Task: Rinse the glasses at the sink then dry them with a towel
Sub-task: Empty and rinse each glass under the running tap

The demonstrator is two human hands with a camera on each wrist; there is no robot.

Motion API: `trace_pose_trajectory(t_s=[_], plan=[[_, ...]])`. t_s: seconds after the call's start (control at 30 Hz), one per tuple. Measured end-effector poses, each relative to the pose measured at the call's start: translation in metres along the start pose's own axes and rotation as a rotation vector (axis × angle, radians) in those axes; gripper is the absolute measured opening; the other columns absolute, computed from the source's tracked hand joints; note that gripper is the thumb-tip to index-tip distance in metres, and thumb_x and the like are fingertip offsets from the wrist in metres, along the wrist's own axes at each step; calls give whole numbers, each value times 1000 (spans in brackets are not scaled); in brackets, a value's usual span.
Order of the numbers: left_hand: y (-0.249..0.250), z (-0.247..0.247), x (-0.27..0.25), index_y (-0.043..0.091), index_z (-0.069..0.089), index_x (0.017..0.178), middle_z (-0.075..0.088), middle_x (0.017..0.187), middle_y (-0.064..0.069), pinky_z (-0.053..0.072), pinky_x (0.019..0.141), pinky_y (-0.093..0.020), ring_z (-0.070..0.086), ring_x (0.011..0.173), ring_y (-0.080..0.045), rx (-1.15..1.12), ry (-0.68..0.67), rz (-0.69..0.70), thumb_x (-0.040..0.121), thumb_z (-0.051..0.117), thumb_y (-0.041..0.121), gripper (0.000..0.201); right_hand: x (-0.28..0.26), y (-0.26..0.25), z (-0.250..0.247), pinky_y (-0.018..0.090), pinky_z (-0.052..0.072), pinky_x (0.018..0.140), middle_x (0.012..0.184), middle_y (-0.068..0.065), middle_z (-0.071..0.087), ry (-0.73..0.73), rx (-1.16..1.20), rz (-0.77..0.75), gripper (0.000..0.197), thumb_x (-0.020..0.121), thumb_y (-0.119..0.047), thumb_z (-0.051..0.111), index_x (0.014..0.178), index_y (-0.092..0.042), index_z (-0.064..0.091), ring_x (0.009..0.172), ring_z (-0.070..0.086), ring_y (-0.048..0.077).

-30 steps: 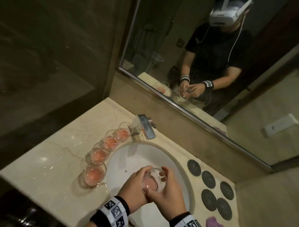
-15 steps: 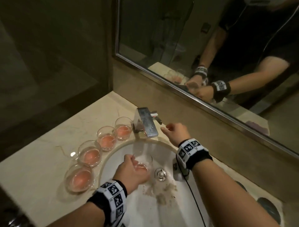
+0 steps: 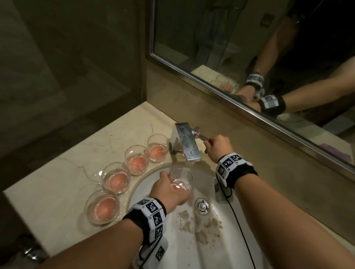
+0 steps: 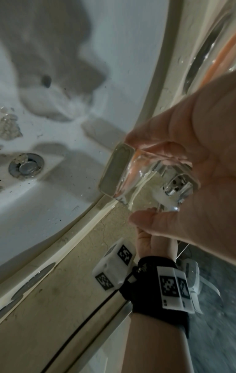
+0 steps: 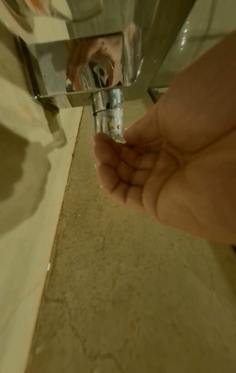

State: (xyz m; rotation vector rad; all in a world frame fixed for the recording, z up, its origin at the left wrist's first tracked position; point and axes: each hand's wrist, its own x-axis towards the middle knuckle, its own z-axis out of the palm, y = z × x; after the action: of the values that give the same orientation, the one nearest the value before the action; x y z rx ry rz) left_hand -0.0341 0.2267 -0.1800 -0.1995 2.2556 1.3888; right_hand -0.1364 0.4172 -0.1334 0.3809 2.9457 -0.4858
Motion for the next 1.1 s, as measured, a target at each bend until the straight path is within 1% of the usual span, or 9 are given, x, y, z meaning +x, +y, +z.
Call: trace_pose_trajectory(t_s=[0.2,0.33,0.43,0.57,0.7,0.8,0.9,1.0,1.1], plan=[[3,4,3,17,39,112,55,97,8,38,46,-6,55,79,-2,16,-7,-16,69,83,29,62,1,6,1,33,52,77,85,14,71,24,119,23,36,95,-34,53,88,-5,73,79,64,28],[6,8,8,20,40,111,59,100,5,46,58,-16,60,84,-8,-77,24,-41,64,86,34,67,-39,22,23,39,55,77,95,4,69,50,560,68,22,94,-37,54,98,-18,63,87,65,20],[8,16,15,22,40,112,60,102,6,56,72,-26,61,88,-10,-182,38,-47,61,88,36,72,-83,28,50,36,54,74,111,6,66,-142,1043,227,21,97,-34,50,101,-18,62,99,63,20],[13,27,20,29,40,124,61,109,8,49,75,-22,62,96,-11,-393,20,-47,63,89,35,79,-112,32,86,43,55,80,122,8,64,-481,1422,359,45,96,-49,44,122,-16,60,113,60,28],[12,37,23,27,42,125,60,115,5,51,85,-28,61,102,-17,-411,-1,-50,57,88,46,84,-124,33,111,54,52,87,136,24,50,-484,1840,545,53,94,-46,53,132,-9,53,124,50,43],[8,36,28,23,43,121,63,113,3,51,95,-36,62,103,-17,-386,-125,-68,57,88,50,83,-124,39,111,39,59,69,116,26,62,-409,1939,606,54,92,-41,52,130,-2,50,93,64,35],[3,29,30,24,44,124,60,123,0,49,97,-35,60,109,-17,-419,-280,-51,57,90,43,83,-120,48,109,30,56,52,92,20,63,-439,1940,683,66,83,-49,52,131,-3,50,61,62,25],[0,25,26,28,51,116,66,111,0,55,70,-20,65,95,-13,-511,-372,-41,73,83,16,55,-117,52,104,27,54,46,90,23,61,-582,1870,680,74,85,-59,44,126,2,54,49,60,21],[-4,28,27,25,57,109,69,105,-1,56,71,-22,68,92,-14,-562,-305,-48,72,85,18,46,-113,50,96,29,56,50,89,26,65,-656,1826,647,73,91,-60,36,115,5,58,53,63,25]])
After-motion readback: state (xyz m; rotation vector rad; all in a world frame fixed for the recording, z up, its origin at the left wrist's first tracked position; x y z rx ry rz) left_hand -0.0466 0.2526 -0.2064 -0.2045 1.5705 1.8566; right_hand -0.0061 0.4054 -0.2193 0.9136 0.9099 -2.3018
